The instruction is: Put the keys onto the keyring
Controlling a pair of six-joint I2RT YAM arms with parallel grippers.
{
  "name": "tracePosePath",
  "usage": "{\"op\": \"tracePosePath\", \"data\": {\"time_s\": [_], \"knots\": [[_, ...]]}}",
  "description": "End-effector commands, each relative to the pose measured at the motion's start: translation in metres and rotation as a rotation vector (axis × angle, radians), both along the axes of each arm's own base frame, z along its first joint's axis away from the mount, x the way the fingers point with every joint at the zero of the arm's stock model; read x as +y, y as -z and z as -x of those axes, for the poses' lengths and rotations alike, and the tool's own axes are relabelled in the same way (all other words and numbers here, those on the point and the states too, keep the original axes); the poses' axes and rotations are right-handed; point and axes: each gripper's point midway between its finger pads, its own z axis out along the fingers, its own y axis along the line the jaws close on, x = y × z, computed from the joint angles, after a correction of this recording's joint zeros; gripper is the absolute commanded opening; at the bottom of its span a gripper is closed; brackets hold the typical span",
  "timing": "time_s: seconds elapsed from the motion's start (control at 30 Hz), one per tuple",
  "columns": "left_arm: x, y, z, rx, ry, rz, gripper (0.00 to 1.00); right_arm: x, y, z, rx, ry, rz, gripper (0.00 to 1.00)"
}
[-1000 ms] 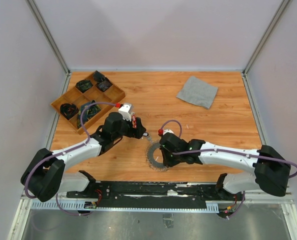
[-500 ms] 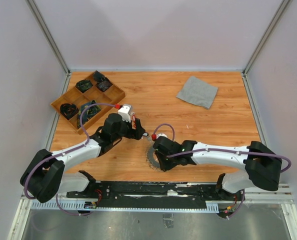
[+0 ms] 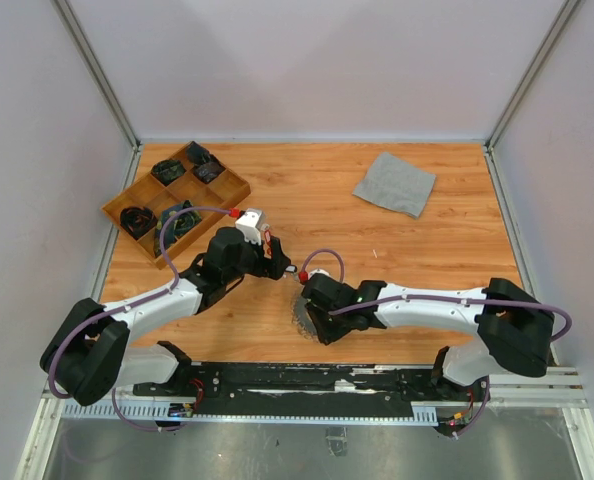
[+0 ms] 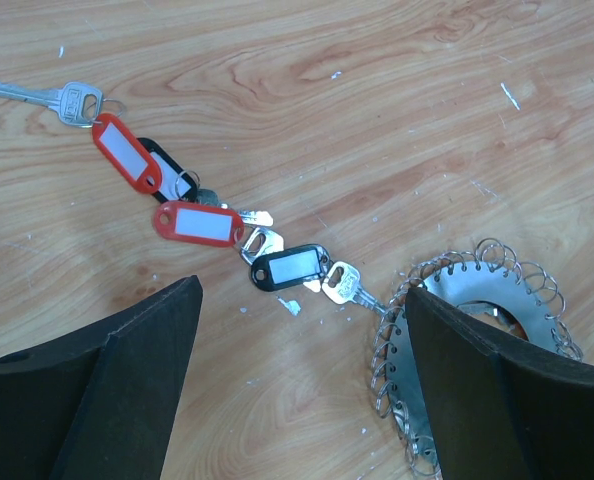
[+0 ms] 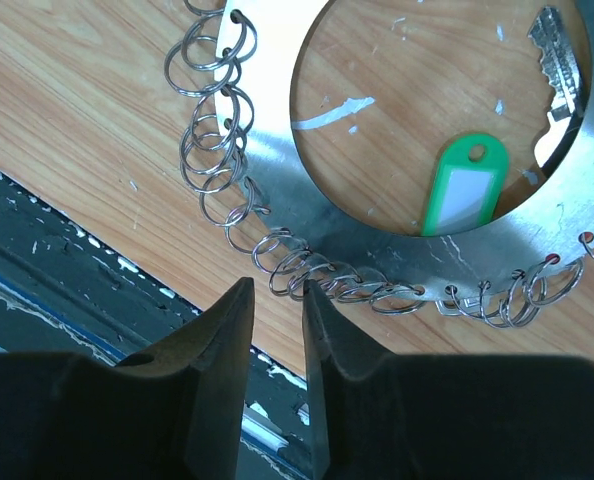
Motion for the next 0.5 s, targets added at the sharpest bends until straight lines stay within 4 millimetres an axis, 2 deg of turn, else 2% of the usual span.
{"op": "tracePosePath", "data": {"time_s": [0.0,0.2,0.3,0.47], "knots": [[-0.0019,-0.0107,-0.0028,-0.051,0.005,0.011,0.89,0.0097,-0.0068,-0.0032,-0.025,-0.025,-0.010,0.28],[-0.0027,-0.0115,-0.0027,-0.052,0.006,0.016,0.89,0.0144,-0.0140,-0.0070,-0.049,-0.037,-0.030,0.28],[-0.0027,-0.0115,-0.0026,-0.052,0.008,0.016,0.89,0.0150,-0.0130,-0.0066,-0.044,-0.041,-0.029,0.23],[-0.0032,-0.0119,-0.0022,-0.054,0.009,0.020,0.89,0.0155,-0.0132,-0.0063,-0.043,-0.045,-0.030,0.21]]}}
